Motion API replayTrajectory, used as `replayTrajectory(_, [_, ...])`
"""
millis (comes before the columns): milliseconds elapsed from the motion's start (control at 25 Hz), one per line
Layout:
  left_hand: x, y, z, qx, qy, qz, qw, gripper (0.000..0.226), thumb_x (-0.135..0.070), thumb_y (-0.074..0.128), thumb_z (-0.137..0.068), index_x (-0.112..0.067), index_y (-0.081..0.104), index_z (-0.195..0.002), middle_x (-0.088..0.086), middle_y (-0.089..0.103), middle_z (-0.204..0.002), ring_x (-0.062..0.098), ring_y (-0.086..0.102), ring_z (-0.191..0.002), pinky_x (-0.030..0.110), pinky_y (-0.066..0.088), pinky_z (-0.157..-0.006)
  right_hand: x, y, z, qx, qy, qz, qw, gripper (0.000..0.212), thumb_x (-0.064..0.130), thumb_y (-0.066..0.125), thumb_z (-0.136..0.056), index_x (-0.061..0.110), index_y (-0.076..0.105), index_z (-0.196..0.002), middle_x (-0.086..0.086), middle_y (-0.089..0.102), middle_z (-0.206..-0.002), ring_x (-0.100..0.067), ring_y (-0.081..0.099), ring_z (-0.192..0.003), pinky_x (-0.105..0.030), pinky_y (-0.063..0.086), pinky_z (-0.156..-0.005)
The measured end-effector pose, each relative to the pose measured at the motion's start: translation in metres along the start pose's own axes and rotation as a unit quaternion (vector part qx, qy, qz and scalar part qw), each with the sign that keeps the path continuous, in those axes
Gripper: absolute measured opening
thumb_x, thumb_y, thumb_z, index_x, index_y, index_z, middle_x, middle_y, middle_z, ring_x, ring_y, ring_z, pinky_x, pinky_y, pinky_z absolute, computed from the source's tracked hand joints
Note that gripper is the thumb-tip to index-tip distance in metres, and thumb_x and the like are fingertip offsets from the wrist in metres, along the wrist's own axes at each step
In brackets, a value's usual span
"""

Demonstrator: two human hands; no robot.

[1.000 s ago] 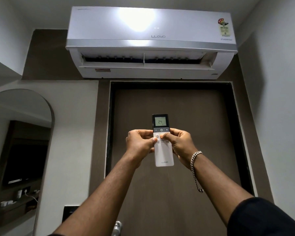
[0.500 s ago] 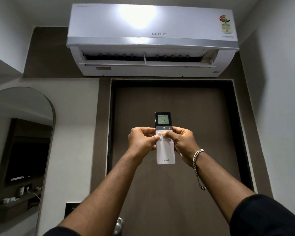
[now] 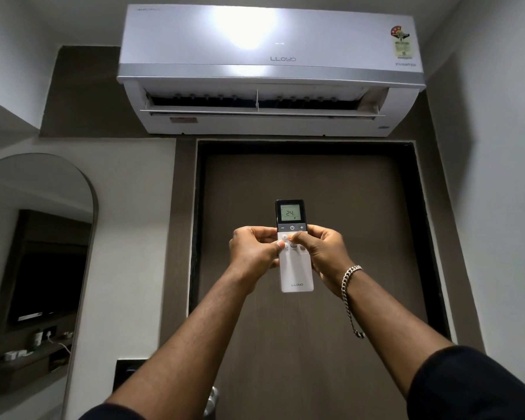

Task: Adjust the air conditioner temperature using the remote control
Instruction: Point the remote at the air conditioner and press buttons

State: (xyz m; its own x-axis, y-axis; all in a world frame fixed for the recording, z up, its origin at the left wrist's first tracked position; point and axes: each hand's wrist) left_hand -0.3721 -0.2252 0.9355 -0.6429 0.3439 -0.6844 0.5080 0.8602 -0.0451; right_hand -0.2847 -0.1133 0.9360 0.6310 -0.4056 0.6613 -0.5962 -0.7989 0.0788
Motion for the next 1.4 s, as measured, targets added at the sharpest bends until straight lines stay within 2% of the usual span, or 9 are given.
replayTrajectory(80, [0.0002,0.0018,-0.0005,-0.007,-0.003,-0.007,1.000,0.038,-0.013,0.076,-0.079,-0.004,0.066,-0.115,0.013,0.072,-0.110,0.025,0.073,-0.097,0.036,0.064,-0.071,-0.0002,0.0012,0.0001,-0.004,0.003,0.003,1.000,0.014,0.007,0.064,-0.081,0.018,0.068,-0.089,-0.001,0.073,-0.084,-0.014,0.070,-0.072,-0.031,0.058,-0.067])
replayTrajectory(320, [0.0016,0.0017,0.0005,-0.006,-0.006,-0.005,1.000,0.037,-0.013,0.076,-0.079,-0.005,0.066,-0.114,0.013,0.072,-0.110,0.025,0.073,-0.097,0.036,0.064,-0.072,-0.0024,0.0000,-0.0001,0.004,0.006,0.003,1.000,0.016,0.007,0.063,-0.082,0.022,0.065,-0.087,-0.003,0.072,-0.090,-0.018,0.069,-0.079,-0.034,0.058,-0.073])
replayTrajectory(480, [-0.0001,0.0023,0.0014,-0.012,-0.001,-0.009,1.000,0.038,-0.014,0.077,-0.079,-0.004,0.066,-0.115,0.013,0.072,-0.110,0.026,0.073,-0.098,0.040,0.063,-0.075,-0.0024,0.0018,-0.0011,-0.005,0.015,-0.002,1.000,0.014,0.007,0.066,-0.080,0.015,0.068,-0.092,-0.008,0.073,-0.092,-0.022,0.069,-0.081,-0.040,0.058,-0.079])
replayTrajectory(680, [0.0006,-0.0010,0.0023,-0.006,-0.003,0.000,1.000,0.039,-0.014,0.076,-0.079,-0.002,0.066,-0.115,0.014,0.072,-0.111,0.027,0.073,-0.099,0.045,0.063,-0.077,-0.0002,0.0007,-0.0006,0.020,-0.002,-0.009,1.000,0.016,0.004,0.067,-0.079,0.018,0.068,-0.087,-0.002,0.073,-0.086,-0.015,0.070,-0.074,-0.030,0.059,-0.070])
replayTrajectory(760, [0.0010,-0.0032,0.0024,-0.002,-0.005,0.003,1.000,0.039,-0.014,0.076,-0.080,-0.002,0.066,-0.116,0.015,0.072,-0.112,0.028,0.073,-0.100,0.047,0.062,-0.079,0.0000,0.0007,-0.0015,0.020,0.006,-0.012,1.000,0.020,0.004,0.069,-0.078,0.010,0.068,-0.097,-0.008,0.073,-0.093,-0.021,0.070,-0.080,-0.036,0.059,-0.077])
replayTrajectory(840, [0.0011,-0.0040,0.0030,0.000,-0.001,-0.002,1.000,0.039,-0.014,0.076,-0.079,-0.002,0.066,-0.116,0.015,0.072,-0.112,0.027,0.073,-0.099,0.044,0.063,-0.078,-0.0012,0.0013,-0.0015,0.017,0.018,-0.017,1.000,0.021,0.006,0.070,-0.077,0.009,0.067,-0.098,-0.012,0.073,-0.098,-0.025,0.070,-0.084,-0.041,0.058,-0.082])
replayTrajectory(1040, [-0.0018,-0.0001,0.0048,-0.005,0.003,-0.015,1.000,0.038,-0.014,0.076,-0.080,-0.003,0.066,-0.115,0.014,0.072,-0.111,0.028,0.073,-0.100,0.044,0.063,-0.078,-0.0047,0.0039,-0.0006,-0.010,0.024,0.006,1.000,0.034,0.016,0.072,-0.077,0.006,0.063,-0.109,-0.015,0.071,-0.103,-0.031,0.069,-0.092,-0.046,0.057,-0.083])
replayTrajectory(1280, [-0.0036,0.0001,0.0051,-0.016,-0.004,-0.014,1.000,0.039,-0.012,0.076,-0.079,-0.003,0.066,-0.115,0.014,0.071,-0.111,0.027,0.072,-0.100,0.043,0.063,-0.077,-0.0020,0.0056,0.0007,-0.012,0.027,-0.008,1.000,0.011,0.015,0.067,-0.081,0.016,0.066,-0.092,-0.007,0.072,-0.089,-0.021,0.069,-0.077,-0.037,0.058,-0.073])
replayTrajectory(1400, [-0.0033,-0.0015,0.0048,-0.013,-0.006,-0.010,1.000,0.037,-0.012,0.076,-0.079,-0.003,0.066,-0.114,0.014,0.072,-0.111,0.027,0.073,-0.099,0.042,0.063,-0.076,-0.0001,0.0069,0.0006,-0.019,0.032,-0.012,0.999,0.008,0.013,0.063,-0.083,0.014,0.068,-0.090,-0.006,0.072,-0.085,-0.020,0.069,-0.074,-0.040,0.058,-0.073])
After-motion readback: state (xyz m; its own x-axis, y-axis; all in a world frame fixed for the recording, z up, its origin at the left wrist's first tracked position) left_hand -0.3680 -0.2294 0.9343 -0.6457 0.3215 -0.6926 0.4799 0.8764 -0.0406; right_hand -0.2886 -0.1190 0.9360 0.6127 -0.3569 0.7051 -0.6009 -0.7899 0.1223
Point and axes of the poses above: each hand's wrist, its own z-axis away from the middle knuckle, its own y-axis out of the palm, x = y × z
